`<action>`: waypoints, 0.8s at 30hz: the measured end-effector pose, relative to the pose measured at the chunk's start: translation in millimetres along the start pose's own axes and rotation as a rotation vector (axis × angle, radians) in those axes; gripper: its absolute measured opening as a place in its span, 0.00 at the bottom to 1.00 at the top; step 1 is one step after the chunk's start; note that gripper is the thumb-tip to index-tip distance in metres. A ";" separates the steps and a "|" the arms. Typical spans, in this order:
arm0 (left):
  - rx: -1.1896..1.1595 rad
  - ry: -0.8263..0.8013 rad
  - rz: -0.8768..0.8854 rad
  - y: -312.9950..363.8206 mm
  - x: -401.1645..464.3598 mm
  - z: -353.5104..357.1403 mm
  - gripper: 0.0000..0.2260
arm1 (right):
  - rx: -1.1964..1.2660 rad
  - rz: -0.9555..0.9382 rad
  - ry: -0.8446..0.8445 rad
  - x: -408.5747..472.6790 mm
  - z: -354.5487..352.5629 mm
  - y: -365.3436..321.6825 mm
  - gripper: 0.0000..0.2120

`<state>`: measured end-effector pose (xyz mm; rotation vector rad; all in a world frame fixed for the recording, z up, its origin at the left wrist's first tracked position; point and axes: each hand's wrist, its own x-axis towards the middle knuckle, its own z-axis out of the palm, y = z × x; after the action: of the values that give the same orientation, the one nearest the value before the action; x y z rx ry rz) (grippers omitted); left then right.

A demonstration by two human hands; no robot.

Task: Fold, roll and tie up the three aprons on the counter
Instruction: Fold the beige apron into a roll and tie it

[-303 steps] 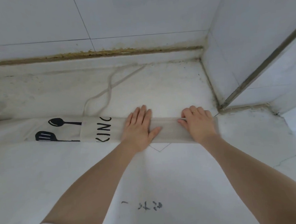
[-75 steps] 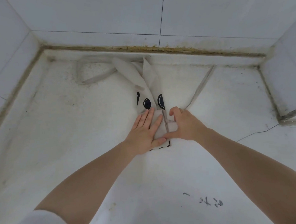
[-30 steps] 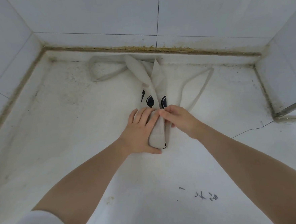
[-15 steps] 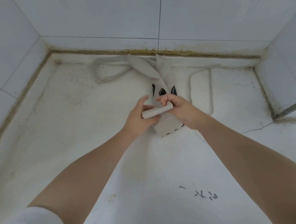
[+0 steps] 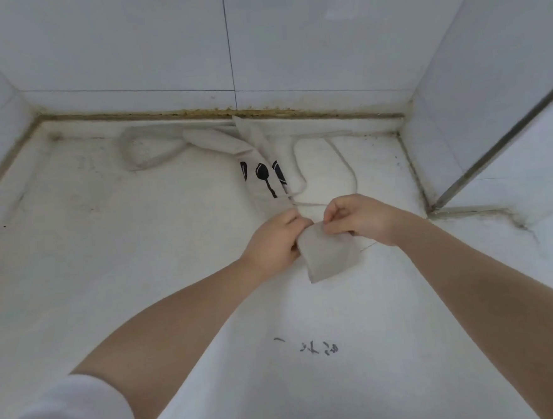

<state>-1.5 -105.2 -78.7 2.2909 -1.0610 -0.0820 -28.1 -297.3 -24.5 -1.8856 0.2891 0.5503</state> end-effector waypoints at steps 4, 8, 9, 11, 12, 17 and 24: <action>0.157 -0.225 0.159 11.6 -14.2 39.6 0.18 | -0.179 0.086 -0.083 -16.8 4.1 43.6 0.07; 0.199 -0.314 0.137 14.1 -31.6 53.9 0.24 | -0.377 0.032 -0.030 -20.8 23.0 70.9 0.04; 0.207 -0.306 0.117 15.4 -32.4 51.3 0.23 | -0.457 -0.015 0.005 -19.1 25.8 72.4 0.03; 0.230 -0.265 0.139 19.2 -35.7 50.1 0.20 | -0.652 -0.029 0.033 -15.8 28.9 72.5 0.06; 0.239 -0.260 0.146 19.4 -38.6 52.4 0.21 | -0.721 0.006 0.047 -15.2 29.9 71.7 0.08; 0.375 -0.276 0.165 17.5 -47.6 69.2 0.25 | -0.738 0.064 0.114 -18.4 30.4 75.5 0.10; 0.576 -0.232 0.298 22.0 -41.9 66.8 0.36 | -0.373 0.205 0.224 -27.5 23.7 75.5 0.22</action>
<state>-64.5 -119.7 -128.9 2.6298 -1.7152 0.0932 -91.2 -305.1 -79.0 -2.3008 0.5629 0.5579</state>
